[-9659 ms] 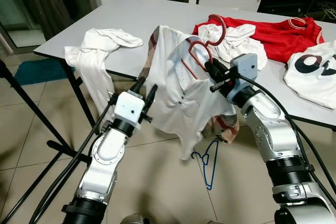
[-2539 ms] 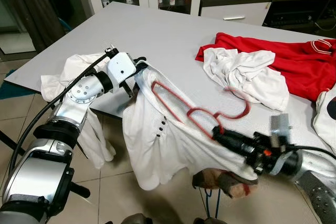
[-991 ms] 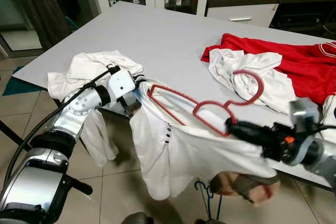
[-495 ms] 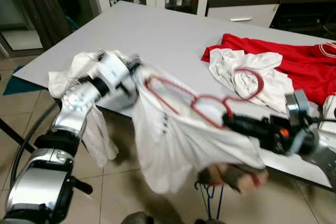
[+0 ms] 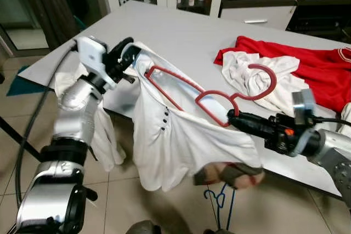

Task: Hang hanger

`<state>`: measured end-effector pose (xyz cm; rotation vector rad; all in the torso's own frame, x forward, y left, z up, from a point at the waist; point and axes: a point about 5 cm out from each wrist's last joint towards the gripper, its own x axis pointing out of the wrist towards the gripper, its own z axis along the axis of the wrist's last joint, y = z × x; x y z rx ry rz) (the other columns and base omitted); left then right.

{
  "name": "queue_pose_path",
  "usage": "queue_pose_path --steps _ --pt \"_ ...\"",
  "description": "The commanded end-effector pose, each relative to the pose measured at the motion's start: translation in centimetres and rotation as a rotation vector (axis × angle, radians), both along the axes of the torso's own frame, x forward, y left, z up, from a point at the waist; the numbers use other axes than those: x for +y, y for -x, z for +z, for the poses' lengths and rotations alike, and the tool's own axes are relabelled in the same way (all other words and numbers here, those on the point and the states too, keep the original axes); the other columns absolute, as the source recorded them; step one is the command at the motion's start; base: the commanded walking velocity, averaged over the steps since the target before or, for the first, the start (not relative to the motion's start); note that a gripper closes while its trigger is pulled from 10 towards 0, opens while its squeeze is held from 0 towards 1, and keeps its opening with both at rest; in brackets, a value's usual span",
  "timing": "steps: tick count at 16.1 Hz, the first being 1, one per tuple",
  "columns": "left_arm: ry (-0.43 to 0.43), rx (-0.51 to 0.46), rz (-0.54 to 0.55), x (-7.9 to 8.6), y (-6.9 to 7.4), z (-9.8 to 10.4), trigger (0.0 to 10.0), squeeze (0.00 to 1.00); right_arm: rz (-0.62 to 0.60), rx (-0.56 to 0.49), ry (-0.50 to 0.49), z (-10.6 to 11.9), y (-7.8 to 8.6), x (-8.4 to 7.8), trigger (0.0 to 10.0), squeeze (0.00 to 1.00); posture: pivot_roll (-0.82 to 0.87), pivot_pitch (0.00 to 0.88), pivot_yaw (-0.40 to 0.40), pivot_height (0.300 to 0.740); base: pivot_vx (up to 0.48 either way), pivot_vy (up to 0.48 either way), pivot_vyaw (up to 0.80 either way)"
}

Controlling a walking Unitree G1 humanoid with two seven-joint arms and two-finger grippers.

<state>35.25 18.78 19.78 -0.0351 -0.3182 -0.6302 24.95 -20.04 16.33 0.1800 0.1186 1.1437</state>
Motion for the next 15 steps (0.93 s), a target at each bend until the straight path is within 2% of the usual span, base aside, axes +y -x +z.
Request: queue_pose_path --steps 1,3,4,5,6,7,8,9,11,12,13,15 --pt "-0.014 0.014 -0.122 -0.3 1.0 -0.1 10.0 0.00 -0.043 -0.009 0.029 0.0 -0.5 -0.3 10.0 0.00 -0.03 0.000 0.020 0.740 0.000 0.000 0.00" --pt "-0.122 -0.014 -0.161 -0.8 1.9 -0.5 10.0 0.00 -0.087 -0.009 0.067 -0.3 -1.0 -0.5 10.0 0.00 -0.03 0.000 0.019 0.740 0.000 0.000 0.00" --pt "-0.138 -0.016 -0.161 -0.8 2.0 -0.5 10.0 0.00 -0.093 -0.008 0.074 -0.4 -1.1 -0.5 10.0 0.00 -0.03 0.000 0.019 0.740 0.000 0.000 0.00" --pt "-0.211 -0.044 -0.159 -0.8 2.2 -0.2 10.0 1.00 -0.115 -0.013 0.103 -0.7 -1.3 -0.6 10.0 0.00 -0.02 0.000 0.018 0.740 0.000 0.000 0.00" --pt "-0.268 -0.056 -0.108 -0.6 2.0 0.3 10.0 0.94 -0.124 -0.016 0.107 -0.7 -1.5 -0.6 10.0 0.00 -0.02 0.000 0.018 0.740 0.000 0.000 0.00" --pt "-0.265 -0.046 -0.099 -0.5 2.0 0.4 10.0 0.14 -0.127 -0.019 0.108 -0.7 -1.6 -0.5 10.0 0.00 -0.02 0.000 0.019 0.740 0.000 0.000 0.00" --pt "-0.240 -0.045 -0.073 -0.3 1.9 0.6 10.0 0.00 -0.135 -0.023 0.113 -0.7 -1.7 -0.5 10.0 0.00 -0.02 0.000 0.019 0.740 0.000 0.000 0.00" --pt "-0.224 -0.045 -0.060 -0.2 1.9 0.8 10.0 0.00 -0.140 -0.025 0.117 -0.7 -1.8 -0.5 10.0 0.00 -0.02 0.000 0.020 0.740 0.000 0.000 0.00" --pt "-0.083 -0.021 -0.094 -0.4 2.7 1.1 10.0 0.00 -0.200 -0.036 0.132 -0.7 -2.4 -0.7 10.0 0.00 -0.02 0.000 0.021 0.740 0.000 0.000 0.00" --pt "-0.072 -0.017 -0.114 -0.6 3.0 1.1 10.0 0.00 -0.206 -0.038 0.136 -0.7 -2.5 -0.7 10.0 0.00 -0.02 0.000 0.021 0.740 0.000 0.000 0.00" --pt "-0.101 0.000 -0.161 -1.1 3.8 0.2 10.0 0.00 -0.165 -0.044 0.154 -0.8 -2.2 -0.5 10.0 0.00 -0.02 0.000 0.021 0.740 0.000 0.000 0.00" --pt "-0.125 0.012 -0.154 -1.4 3.9 -0.3 10.0 0.00 -0.083 -0.053 0.195 -1.1 -1.3 0.1 10.0 0.00 -0.02 0.000 0.019 0.740 0.000 0.000 0.00"
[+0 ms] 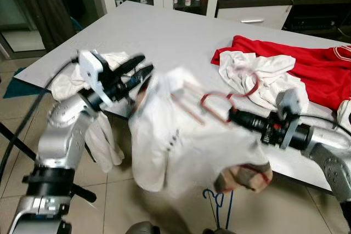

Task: Hang hanger

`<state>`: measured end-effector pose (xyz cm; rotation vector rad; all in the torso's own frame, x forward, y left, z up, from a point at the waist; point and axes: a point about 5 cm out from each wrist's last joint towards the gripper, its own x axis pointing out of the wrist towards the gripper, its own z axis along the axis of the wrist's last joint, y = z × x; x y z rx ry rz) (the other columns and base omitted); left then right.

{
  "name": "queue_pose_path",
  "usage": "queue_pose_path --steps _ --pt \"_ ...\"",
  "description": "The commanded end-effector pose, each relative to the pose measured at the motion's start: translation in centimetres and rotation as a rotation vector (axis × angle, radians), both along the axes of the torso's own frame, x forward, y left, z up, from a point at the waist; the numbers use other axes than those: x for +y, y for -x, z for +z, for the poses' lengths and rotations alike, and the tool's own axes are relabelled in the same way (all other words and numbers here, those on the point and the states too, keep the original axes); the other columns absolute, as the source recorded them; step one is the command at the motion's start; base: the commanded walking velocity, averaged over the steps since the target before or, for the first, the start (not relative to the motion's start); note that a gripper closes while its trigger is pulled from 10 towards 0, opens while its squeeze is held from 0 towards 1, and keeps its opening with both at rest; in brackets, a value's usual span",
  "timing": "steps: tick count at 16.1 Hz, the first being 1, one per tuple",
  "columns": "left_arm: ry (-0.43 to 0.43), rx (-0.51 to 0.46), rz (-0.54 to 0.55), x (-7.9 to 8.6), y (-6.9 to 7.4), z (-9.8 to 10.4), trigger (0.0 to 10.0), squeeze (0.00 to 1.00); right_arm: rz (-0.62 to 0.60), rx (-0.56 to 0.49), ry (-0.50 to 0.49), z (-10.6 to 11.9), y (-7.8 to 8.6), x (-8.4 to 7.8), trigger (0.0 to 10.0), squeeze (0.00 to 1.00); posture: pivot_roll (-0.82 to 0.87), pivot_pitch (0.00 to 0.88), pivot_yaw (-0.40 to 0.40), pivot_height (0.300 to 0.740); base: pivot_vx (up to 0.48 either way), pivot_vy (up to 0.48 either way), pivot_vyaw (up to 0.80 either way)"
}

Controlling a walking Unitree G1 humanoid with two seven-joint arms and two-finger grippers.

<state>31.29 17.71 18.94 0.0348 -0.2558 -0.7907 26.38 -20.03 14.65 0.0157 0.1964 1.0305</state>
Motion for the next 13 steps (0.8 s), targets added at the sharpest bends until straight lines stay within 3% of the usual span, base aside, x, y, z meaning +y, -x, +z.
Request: queue_pose_path --steps 1,3,7,9,11,13 --pt "-0.015 -0.016 -0.005 -0.3 0.0 0.5 10.0 0.00 0.022 -0.033 0.017 0.6 0.2 0.1 10.0 0.00 -0.02 0.000 0.019 0.740 0.000 0.000 0.00" --pt "0.033 -0.019 0.066 0.0 -0.4 1.5 10.0 0.00 -0.042 -0.071 -0.029 1.3 -0.6 0.3 10.0 0.00 -0.02 0.000 0.019 0.740 0.000 0.000 0.00" --pt "0.131 0.026 0.081 -0.8 0.4 0.9 10.0 0.00 -0.173 -0.106 -0.167 1.7 -1.2 0.6 10.0 0.00 -0.02 0.000 0.022 0.740 0.000 0.000 0.00" --pt "0.138 0.060 0.072 -1.6 1.0 0.1 10.0 0.00 -0.186 -0.063 -0.270 0.9 0.2 1.0 10.0 0.00 -0.02 0.000 0.027 0.740 0.000 0.000 0.00" --pt "0.145 0.092 0.076 -1.7 1.2 -0.4 10.0 0.00 -0.229 -0.011 -0.420 0.2 1.7 0.9 10.0 0.00 -0.02 0.000 0.032 0.740 0.000 0.000 0.00" --pt "0.143 0.108 0.071 -2.0 1.0 -0.6 10.0 0.00 -0.225 0.017 -0.503 -0.3 3.0 1.2 10.0 0.00 -0.04 0.000 0.043 0.740 0.000 0.000 0.00"
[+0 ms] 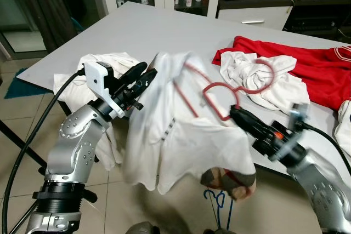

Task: Hang hanger

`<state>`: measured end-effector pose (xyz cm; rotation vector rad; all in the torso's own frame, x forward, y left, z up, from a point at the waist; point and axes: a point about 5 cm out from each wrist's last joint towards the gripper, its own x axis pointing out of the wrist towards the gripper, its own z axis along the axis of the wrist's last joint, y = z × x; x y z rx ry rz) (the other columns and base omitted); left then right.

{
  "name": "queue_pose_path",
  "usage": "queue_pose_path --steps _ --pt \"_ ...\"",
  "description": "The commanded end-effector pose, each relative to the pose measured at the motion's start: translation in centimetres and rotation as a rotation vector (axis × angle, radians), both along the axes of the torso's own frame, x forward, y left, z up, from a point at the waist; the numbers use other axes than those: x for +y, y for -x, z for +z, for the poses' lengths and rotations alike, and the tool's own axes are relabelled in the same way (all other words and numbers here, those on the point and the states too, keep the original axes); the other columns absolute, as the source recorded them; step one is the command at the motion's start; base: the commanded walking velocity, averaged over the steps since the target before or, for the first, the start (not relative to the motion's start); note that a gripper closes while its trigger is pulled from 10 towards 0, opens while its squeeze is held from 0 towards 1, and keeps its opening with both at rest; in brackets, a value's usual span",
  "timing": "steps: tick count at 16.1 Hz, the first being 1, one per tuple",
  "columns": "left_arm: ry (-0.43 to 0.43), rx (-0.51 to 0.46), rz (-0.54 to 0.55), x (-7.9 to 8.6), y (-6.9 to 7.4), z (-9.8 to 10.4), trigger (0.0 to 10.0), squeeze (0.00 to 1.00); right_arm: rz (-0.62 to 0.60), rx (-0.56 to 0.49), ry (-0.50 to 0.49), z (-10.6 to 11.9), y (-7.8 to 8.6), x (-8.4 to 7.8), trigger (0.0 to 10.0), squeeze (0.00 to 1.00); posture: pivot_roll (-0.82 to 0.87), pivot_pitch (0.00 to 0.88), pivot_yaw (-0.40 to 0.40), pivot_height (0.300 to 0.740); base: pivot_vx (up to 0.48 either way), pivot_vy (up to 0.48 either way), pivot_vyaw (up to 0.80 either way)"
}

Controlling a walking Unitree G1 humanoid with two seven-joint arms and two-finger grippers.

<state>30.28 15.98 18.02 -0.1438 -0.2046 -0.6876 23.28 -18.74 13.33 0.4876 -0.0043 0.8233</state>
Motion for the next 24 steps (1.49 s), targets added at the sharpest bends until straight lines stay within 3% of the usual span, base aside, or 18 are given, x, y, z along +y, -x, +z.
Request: queue_pose_path --steps 1,5,8,10,12,15,17,19,20,24 --pt "-0.008 0.000 -0.013 -0.5 -0.2 0.2 10.0 0.00 -0.008 -0.026 -0.057 0.4 0.6 0.0 10.0 0.00 -0.04 0.000 0.043 0.740 0.000 0.000 0.00" --pt "0.007 0.041 -0.047 -2.3 -0.9 -0.2 10.0 0.00 -0.035 0.031 -0.126 -0.9 1.7 0.0 10.0 0.00 -0.07 0.000 0.064 0.740 0.000 0.000 0.00" --pt "0.027 0.095 -0.142 -4.4 -0.5 -1.3 10.0 0.00 -0.046 0.061 -0.164 -1.8 1.9 0.0 10.0 0.00 -0.08 0.000 0.065 0.740 0.000 0.000 0.00" --pt "0.018 0.136 -0.172 -4.8 -0.4 -2.1 10.0 0.00 -0.040 0.059 -0.194 -1.9 1.9 -0.2 10.0 0.00 -0.08 0.000 0.064 0.740 0.000 0.000 0.00" --pt "0.022 0.163 -0.175 -4.9 -0.4 -2.6 10.0 0.00 -0.040 0.047 -0.215 -1.7 1.8 -0.1 10.0 0.00 -0.08 0.000 0.064 0.740 0.000 0.000 0.00" --pt "-0.045 0.220 -0.038 -3.8 -1.5 -3.8 10.0 0.00 -0.005 0.049 -0.230 -1.7 1.9 0.2 10.0 0.00 -0.07 0.000 0.059 0.740 0.000 0.000 0.00" --pt "-0.067 0.229 -0.021 -3.6 -1.6 -4.0 10.0 0.00 -0.003 0.047 -0.230 -1.7 1.8 0.2 10.0 0.00 -0.07 0.000 0.060 0.740 0.000 0.000 0.00" --pt "-0.150 0.243 0.005 -3.6 -1.8 -4.8 10.0 0.00 0.014 0.035 -0.233 -1.3 1.7 0.3 10.0 0.00 -0.07 0.000 0.060 0.740 0.000 0.000 0.00" --pt "-0.177 0.239 0.008 -3.8 -2.0 -4.9 10.0 0.00 0.026 0.029 -0.235 -1.2 1.6 0.5 10.0 0.00 -0.07 0.000 0.060 0.740 0.000 0.000 0.00" --pt "-0.153 0.161 -0.035 -5.2 -2.5 -3.6 10.0 0.00 0.036 0.026 -0.225 -1.2 1.4 0.7 10.0 0.00 -0.07 0.000 0.062 0.740 0.000 0.000 0.00"
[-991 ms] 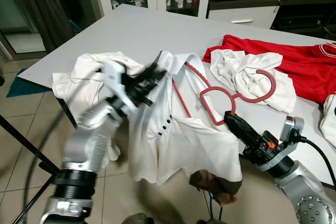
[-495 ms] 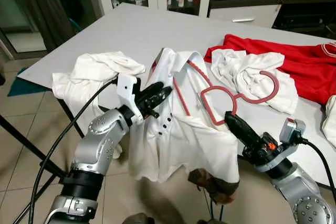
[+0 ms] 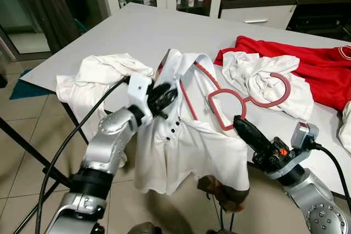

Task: Hang hanger

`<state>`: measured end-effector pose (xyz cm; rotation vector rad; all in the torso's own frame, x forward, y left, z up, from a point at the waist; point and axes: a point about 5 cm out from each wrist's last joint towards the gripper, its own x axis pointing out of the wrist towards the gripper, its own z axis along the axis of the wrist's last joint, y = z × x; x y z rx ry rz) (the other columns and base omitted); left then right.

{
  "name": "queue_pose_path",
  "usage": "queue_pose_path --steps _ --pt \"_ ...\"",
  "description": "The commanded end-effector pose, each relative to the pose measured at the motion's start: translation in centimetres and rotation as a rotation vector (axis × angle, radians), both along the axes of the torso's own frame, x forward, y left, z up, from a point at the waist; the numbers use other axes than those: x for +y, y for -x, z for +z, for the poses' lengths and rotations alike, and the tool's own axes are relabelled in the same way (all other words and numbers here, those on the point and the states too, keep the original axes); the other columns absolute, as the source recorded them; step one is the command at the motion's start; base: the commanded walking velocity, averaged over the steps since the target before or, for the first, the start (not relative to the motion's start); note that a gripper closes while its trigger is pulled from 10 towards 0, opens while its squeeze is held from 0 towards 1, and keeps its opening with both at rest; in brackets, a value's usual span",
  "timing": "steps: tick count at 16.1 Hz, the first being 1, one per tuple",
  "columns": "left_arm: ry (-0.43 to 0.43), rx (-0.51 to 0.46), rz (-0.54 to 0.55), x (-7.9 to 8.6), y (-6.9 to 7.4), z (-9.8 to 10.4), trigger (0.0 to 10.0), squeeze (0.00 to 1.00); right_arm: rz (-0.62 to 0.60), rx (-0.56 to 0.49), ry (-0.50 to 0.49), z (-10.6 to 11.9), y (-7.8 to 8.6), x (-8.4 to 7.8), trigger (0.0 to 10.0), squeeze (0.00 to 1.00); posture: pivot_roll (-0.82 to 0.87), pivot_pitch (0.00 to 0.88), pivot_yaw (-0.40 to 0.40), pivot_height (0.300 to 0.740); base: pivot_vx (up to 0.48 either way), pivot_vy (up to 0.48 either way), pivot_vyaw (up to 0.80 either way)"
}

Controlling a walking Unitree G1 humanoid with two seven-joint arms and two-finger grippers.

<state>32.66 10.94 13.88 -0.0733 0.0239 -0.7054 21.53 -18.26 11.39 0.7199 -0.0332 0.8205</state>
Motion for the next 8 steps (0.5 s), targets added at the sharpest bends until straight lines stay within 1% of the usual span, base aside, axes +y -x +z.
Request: queue_pose_path --steps 1,3,4,6,8 --pt "0.007 -0.028 -0.026 -0.4 -0.1 0.7 10.0 0.00 0.018 -0.039 -0.003 0.7 -0.4 0.2 10.0 0.00 -0.07 0.000 0.064 0.740 0.000 0.000 0.00" --pt "0.052 -0.020 -0.044 -0.5 0.0 1.0 10.0 0.00 -0.004 -0.032 0.006 0.5 -0.6 0.0 10.0 0.00 -0.07 0.000 0.064 0.740 0.000 0.000 0.00" --pt "0.059 -0.017 -0.046 -0.4 0.1 1.0 10.0 0.00 -0.008 -0.030 0.009 0.5 -0.6 -0.1 10.0 0.00 -0.07 0.000 0.064 0.740 0.000 0.000 0.00" --pt "0.072 0.003 -0.063 0.0 0.4 0.7 10.0 0.00 -0.016 -0.022 0.017 0.3 -0.7 -0.4 10.0 0.00 -0.07 0.000 0.064 0.740 0.000 0.000 0.00" --pt "0.111 0.022 -0.093 0.2 0.9 0.7 10.0 0.00 -0.005 -0.022 0.020 0.3 -0.7 -0.2 10.0 0.00 -0.06 0.000 0.061 0.740 0.000 0.000 0.00"
